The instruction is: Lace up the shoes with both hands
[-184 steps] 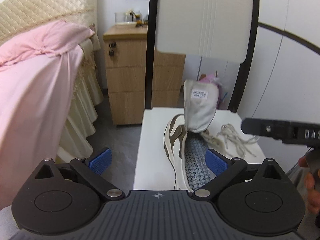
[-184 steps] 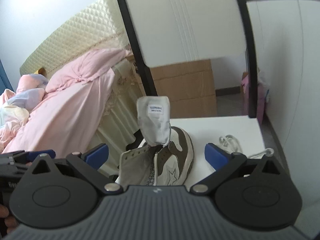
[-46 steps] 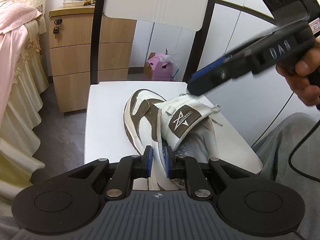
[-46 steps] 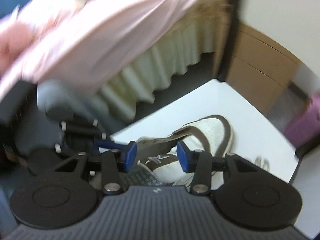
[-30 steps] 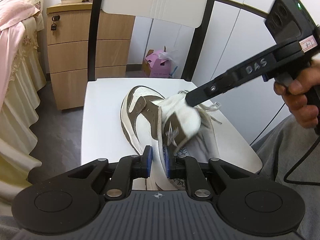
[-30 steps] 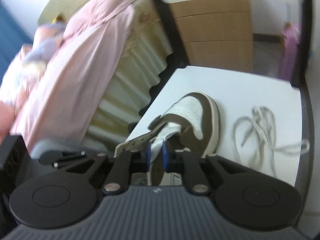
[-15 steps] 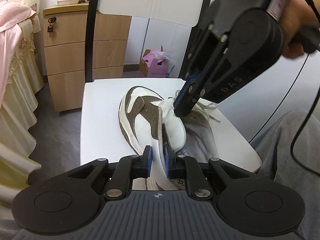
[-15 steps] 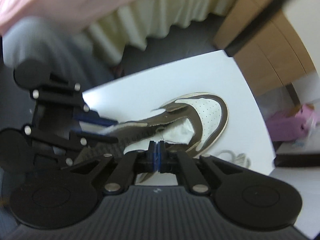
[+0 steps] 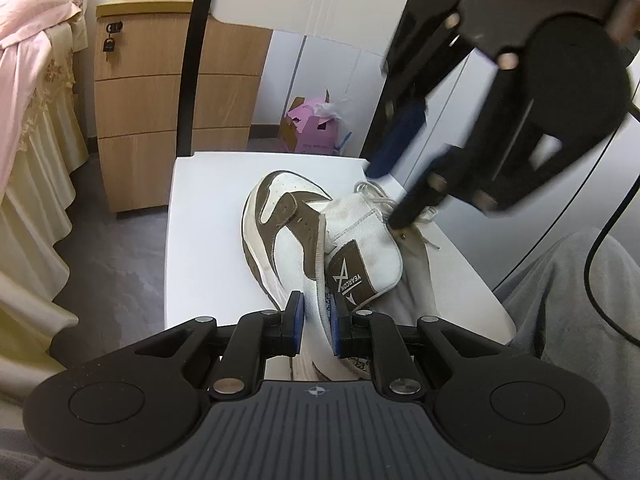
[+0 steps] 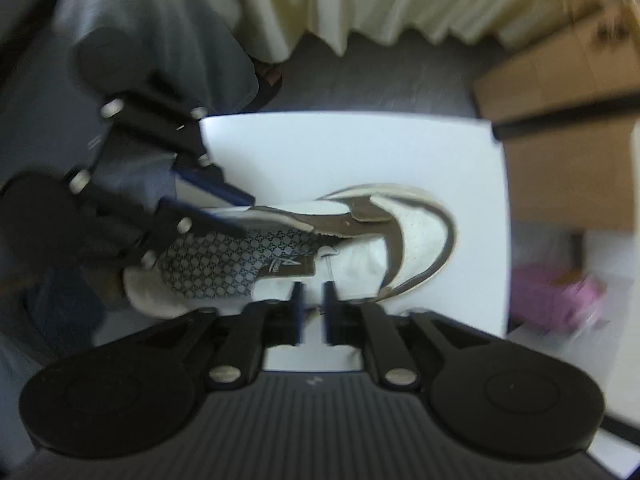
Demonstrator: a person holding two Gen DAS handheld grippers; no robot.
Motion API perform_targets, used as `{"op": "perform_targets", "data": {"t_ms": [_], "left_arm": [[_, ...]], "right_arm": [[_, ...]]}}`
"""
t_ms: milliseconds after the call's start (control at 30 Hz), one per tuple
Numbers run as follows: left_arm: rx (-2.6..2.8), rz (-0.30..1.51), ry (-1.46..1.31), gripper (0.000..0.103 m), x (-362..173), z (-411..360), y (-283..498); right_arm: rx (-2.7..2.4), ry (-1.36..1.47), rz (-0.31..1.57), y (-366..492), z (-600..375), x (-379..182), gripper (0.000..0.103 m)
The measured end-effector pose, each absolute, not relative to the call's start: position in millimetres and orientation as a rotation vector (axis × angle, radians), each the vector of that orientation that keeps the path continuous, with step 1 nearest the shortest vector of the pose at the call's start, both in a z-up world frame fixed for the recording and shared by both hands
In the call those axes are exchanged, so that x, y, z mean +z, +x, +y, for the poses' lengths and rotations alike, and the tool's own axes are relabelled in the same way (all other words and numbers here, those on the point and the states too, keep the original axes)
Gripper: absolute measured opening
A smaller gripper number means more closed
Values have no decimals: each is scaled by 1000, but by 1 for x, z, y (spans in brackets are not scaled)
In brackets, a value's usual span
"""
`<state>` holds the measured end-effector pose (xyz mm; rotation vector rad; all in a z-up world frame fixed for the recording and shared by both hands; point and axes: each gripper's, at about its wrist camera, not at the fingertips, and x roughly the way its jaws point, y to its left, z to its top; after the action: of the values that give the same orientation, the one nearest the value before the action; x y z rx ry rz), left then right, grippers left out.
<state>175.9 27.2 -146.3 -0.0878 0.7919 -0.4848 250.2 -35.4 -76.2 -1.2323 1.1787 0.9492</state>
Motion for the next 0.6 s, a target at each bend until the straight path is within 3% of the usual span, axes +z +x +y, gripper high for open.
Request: {"op": "perform_targets", "data": {"t_ms": [33,233,400,500,567,600], "left_arm": [[-484,789,-86,16,-145,27,175],[-487,747,-76,16,-136,29,153],[-457,722,-64,19,-129,32,125],[-436,718,-78,38,-126,38,112],[-429,715,-73,58,-125,38,109],[-436,710,-74,60,-124,38,107]], "right_arm": [[968,-1261,1142,243,-35,-74,37],[1076,-1378,1041,210,-26,-82,38],[1095,-1391,1078,215,-16,-103,38],[1097,-1388,1116,224,-13,-116,38],[1108,-1408,1143,224,-10,-124,45],[1117,-1427,1143,222,-8,-127,47]]}}
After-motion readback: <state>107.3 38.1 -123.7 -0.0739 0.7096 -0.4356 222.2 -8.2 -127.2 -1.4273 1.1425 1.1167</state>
